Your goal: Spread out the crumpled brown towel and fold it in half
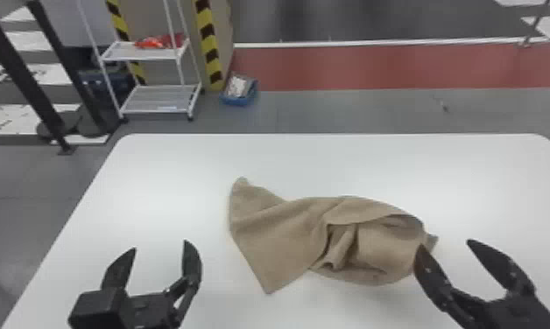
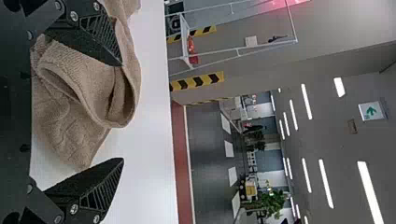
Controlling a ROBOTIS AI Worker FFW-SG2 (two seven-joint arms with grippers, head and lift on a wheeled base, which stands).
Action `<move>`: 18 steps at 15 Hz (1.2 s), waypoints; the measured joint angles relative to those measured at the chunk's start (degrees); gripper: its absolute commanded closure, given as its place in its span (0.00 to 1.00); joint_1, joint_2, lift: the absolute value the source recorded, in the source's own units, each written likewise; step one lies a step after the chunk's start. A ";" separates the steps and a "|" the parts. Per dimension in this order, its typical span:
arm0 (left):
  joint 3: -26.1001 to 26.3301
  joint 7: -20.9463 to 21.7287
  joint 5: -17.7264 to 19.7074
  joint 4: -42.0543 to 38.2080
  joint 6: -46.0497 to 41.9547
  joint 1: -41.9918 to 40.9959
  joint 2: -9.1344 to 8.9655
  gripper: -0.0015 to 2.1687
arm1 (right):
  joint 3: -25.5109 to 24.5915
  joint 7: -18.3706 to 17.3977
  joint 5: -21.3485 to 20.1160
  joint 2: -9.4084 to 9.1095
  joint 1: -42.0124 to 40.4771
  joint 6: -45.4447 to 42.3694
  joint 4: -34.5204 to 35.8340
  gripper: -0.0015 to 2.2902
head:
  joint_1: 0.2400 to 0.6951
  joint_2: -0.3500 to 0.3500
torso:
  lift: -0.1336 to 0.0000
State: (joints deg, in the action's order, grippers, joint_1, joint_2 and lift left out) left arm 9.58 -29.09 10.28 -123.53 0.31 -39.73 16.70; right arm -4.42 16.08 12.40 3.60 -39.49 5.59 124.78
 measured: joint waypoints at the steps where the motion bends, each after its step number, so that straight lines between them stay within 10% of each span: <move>1: 0.00 0.00 0.00 0.01 0.00 0.00 0.00 0.09 | -0.01 0.00 0.00 0.00 -0.04 0.01 0.02 0.07 | 1.00 0.62 | 0.07; 9: 0.02 0.00 -0.04 -0.13 0.00 -0.13 0.00 0.09 | -1.73 1.00 0.23 0.04 0.00 0.16 -0.10 0.07 | 1.00 0.59 | 0.07; 18: -0.28 0.00 -0.09 -0.54 0.00 -0.60 0.21 0.09 | -13.24 17.74 1.83 0.14 10.81 9.70 -10.13 0.08 | 1.00 0.47 | 0.07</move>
State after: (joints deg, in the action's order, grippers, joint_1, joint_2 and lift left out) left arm 9.30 -29.09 10.20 -124.07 0.31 -40.33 16.91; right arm -17.66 33.83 14.23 3.74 -28.68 15.29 114.65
